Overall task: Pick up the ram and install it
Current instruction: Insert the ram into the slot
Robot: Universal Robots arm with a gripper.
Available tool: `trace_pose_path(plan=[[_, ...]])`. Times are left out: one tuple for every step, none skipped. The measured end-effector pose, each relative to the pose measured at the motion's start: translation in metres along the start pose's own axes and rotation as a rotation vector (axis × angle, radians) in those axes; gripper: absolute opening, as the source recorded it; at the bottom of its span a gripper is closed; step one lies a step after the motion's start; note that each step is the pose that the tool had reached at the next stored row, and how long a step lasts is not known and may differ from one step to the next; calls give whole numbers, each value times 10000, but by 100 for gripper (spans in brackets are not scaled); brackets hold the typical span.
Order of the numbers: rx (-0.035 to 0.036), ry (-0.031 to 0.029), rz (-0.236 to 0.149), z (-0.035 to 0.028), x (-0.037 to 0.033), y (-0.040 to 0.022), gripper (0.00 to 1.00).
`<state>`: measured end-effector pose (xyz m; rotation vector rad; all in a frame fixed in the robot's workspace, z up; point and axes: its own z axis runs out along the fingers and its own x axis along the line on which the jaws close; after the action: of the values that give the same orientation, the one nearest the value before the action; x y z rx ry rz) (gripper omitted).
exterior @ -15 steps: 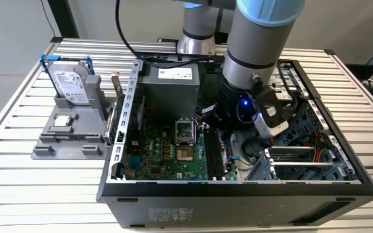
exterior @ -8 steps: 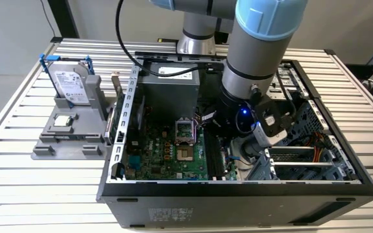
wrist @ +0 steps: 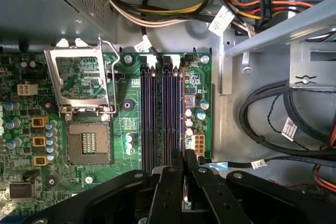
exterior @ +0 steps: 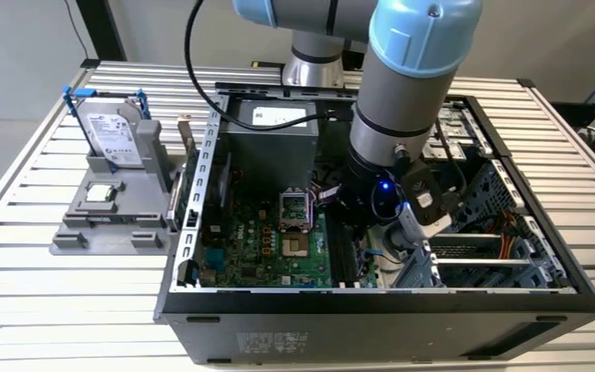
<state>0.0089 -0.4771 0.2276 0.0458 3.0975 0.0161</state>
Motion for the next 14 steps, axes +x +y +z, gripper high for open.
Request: trace_pose_path(plan=[[8,-1,4,18,3,0,0],[13,-1,13,32,6,0,0],[20,-1,28,36,11,2,0],[28,-1,43,37,14,5,0],[30,-2,61,40,15,9,0],[30,-3,96,48,16,9,0],[33,-3,148,56,16,9,0],[35,-3,190,65,17,9,0],[36,-3,197,75,18,9,0],[36,-3,200,83,18,9,0],[38,-3,201,86,18,8,0],[37,-3,201,91,18,9,0],[36,-4,201,98,19,9,0],[37,-3,201,98,19,8,0]])
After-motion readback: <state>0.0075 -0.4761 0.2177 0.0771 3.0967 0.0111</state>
